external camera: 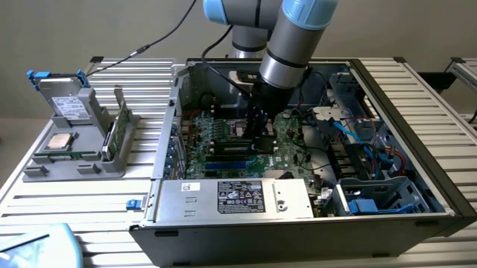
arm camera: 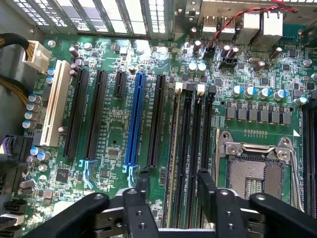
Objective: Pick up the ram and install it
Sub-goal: 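Insert the ram into the slot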
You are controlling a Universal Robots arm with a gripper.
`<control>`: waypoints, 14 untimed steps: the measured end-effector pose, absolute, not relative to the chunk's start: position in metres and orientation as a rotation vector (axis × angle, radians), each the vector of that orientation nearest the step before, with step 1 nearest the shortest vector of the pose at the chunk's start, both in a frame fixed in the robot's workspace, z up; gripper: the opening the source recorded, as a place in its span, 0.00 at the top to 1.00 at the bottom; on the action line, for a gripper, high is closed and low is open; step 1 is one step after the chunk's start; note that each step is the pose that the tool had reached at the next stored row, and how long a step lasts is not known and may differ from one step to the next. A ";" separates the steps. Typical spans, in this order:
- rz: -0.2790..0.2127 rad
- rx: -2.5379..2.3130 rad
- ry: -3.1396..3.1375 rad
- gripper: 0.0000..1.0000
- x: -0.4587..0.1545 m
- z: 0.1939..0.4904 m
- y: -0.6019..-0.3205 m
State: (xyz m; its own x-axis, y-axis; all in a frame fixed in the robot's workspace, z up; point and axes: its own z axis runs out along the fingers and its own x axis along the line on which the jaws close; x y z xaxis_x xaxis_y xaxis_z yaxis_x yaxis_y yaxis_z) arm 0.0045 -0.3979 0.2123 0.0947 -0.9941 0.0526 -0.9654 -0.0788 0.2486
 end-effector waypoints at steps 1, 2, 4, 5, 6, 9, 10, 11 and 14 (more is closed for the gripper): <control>-0.191 2.150 -1.968 0.49 0.004 0.213 -0.398; -0.191 2.150 -1.968 0.42 0.002 0.215 -0.398; -0.191 2.150 -1.968 0.42 -0.001 0.218 -0.397; -0.191 2.150 -1.968 0.42 -0.003 0.219 -0.397; -0.190 2.150 -1.968 0.42 -0.004 0.220 -0.397; -0.188 2.151 -1.969 0.42 -0.008 0.224 -0.397; -0.187 2.152 -1.970 0.42 -0.009 0.225 -0.396; -0.186 2.153 -1.971 0.42 -0.009 0.226 -0.396; -0.176 2.157 -1.976 0.42 -0.010 0.226 -0.396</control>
